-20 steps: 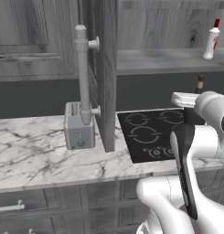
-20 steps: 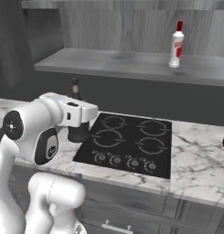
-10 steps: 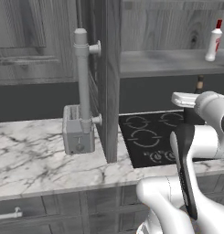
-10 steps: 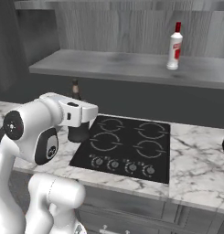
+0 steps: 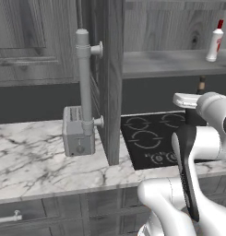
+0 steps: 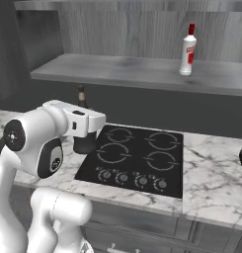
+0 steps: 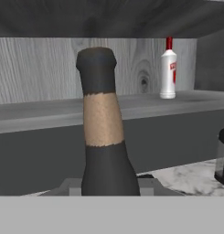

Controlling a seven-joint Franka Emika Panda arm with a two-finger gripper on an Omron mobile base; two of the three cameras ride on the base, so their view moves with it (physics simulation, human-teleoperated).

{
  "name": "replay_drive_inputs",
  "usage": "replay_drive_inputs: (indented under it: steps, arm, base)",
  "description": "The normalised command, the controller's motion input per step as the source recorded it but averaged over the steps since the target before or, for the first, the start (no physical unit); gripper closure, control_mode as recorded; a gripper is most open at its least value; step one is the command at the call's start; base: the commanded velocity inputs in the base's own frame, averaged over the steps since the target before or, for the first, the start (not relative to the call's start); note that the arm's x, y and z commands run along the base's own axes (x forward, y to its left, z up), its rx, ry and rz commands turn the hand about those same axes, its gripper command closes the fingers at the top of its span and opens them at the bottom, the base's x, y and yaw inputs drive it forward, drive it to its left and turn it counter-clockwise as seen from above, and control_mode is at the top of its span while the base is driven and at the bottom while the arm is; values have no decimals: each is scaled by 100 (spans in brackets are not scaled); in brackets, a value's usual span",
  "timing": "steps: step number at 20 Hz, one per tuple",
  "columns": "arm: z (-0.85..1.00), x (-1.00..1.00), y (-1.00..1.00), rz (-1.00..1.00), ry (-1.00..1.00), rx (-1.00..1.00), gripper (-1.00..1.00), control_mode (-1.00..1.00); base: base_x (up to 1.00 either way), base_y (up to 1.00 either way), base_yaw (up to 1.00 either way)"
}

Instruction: Sort all alcoholic drinks to one cabinet, and non-alcoholic drinks to the other.

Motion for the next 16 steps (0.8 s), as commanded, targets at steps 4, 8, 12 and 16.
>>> replay_drive_inputs:
  steps: [4,8,12,16]
  arm:
    - [0,0,0,0,0,0,100,100]
    - [0,0,0,0,0,0,100,100]
    - [0,0,0,0,0,0,100,100]
    - [0,0,0,0,0,0,100,-100]
  base:
    - [12,0,-1]
    - [0,0,0]
    - [0,0,0]
    - [0,0,0]
